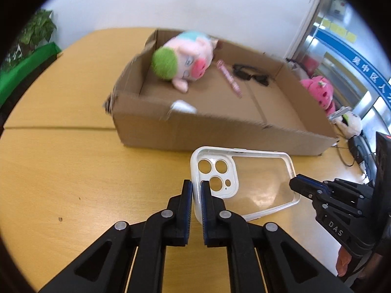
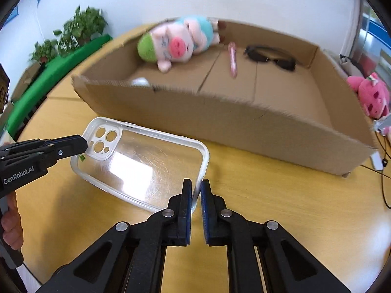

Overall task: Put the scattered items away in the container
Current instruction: 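Grasp the phone case rim with the right gripper while the left gripper grips it too, then lower the phone case into the box and open both grippers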

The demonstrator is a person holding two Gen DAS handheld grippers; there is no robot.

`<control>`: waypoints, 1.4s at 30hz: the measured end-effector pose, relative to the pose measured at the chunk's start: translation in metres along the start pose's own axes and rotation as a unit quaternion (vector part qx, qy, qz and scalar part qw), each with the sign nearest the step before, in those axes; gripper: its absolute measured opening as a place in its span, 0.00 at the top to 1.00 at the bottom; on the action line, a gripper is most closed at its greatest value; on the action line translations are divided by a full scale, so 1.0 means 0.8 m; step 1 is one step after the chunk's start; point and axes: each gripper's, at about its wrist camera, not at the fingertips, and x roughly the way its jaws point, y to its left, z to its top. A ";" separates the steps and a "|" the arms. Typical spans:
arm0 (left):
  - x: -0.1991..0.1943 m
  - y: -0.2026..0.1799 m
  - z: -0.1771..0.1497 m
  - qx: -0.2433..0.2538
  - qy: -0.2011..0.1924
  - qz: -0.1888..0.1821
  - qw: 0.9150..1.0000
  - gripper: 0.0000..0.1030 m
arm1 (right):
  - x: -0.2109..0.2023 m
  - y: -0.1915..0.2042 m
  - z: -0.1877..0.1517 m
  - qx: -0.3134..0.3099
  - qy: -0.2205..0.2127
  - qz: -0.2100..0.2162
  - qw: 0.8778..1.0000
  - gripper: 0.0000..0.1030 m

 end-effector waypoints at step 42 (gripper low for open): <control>0.206 -0.154 0.262 0.091 0.077 -0.033 0.992 0.93 | 0.073 -0.259 0.215 0.083 0.047 -0.039 0.995 0.93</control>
